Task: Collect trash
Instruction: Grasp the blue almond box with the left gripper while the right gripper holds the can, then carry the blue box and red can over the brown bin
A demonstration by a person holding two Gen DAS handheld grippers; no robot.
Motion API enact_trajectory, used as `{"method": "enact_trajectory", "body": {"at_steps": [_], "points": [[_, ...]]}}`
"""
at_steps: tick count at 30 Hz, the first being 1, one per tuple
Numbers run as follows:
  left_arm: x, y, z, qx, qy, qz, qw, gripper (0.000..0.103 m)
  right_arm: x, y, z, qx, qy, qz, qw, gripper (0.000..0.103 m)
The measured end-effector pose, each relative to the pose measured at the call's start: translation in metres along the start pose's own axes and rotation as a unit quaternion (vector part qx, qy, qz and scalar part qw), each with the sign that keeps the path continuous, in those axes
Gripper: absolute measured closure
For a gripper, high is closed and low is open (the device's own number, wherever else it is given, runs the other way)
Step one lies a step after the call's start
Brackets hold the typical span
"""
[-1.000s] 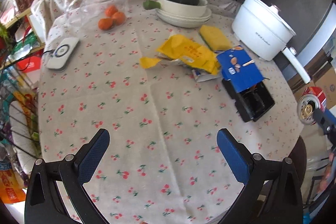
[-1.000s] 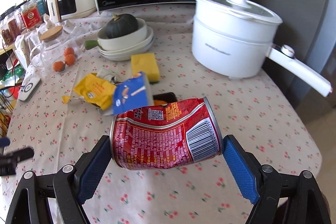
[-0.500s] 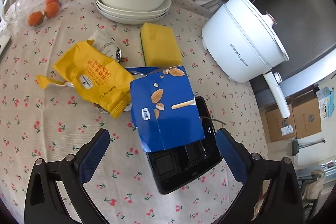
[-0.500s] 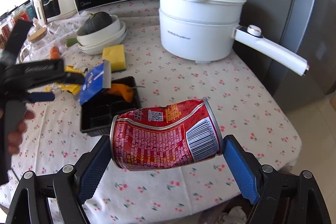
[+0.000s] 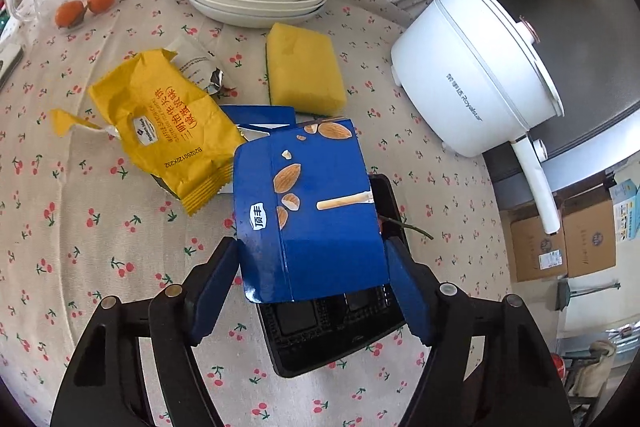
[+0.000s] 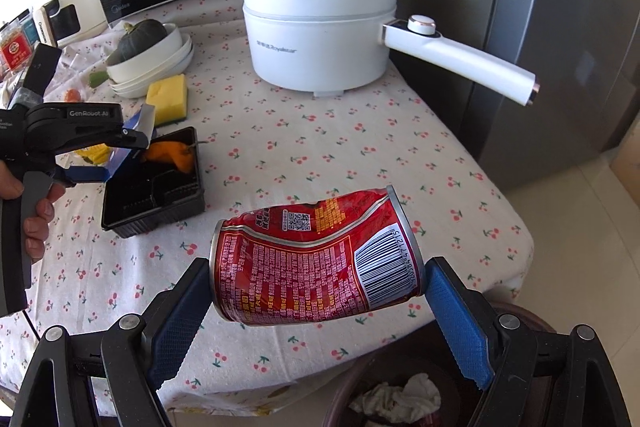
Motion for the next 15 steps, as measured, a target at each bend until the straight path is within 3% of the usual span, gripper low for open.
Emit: {"method": "enact_trajectory", "body": {"at_steps": [15], "points": [[-0.090,-0.090,0.033,-0.031,0.087,-0.007,0.9957,0.027,-0.022,-0.037,0.006,0.004,0.034,-0.015,0.999,0.015]]}}
Point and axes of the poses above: each gripper's, at about its wrist camera, not at the fingertips, and y roughly the way its jaws point, z to its left, x to its top, the point moved 9 cm from there along y, roughly the way its jaws point, and after that the axes turned 2 degrees about z, right-handed, at the moved point
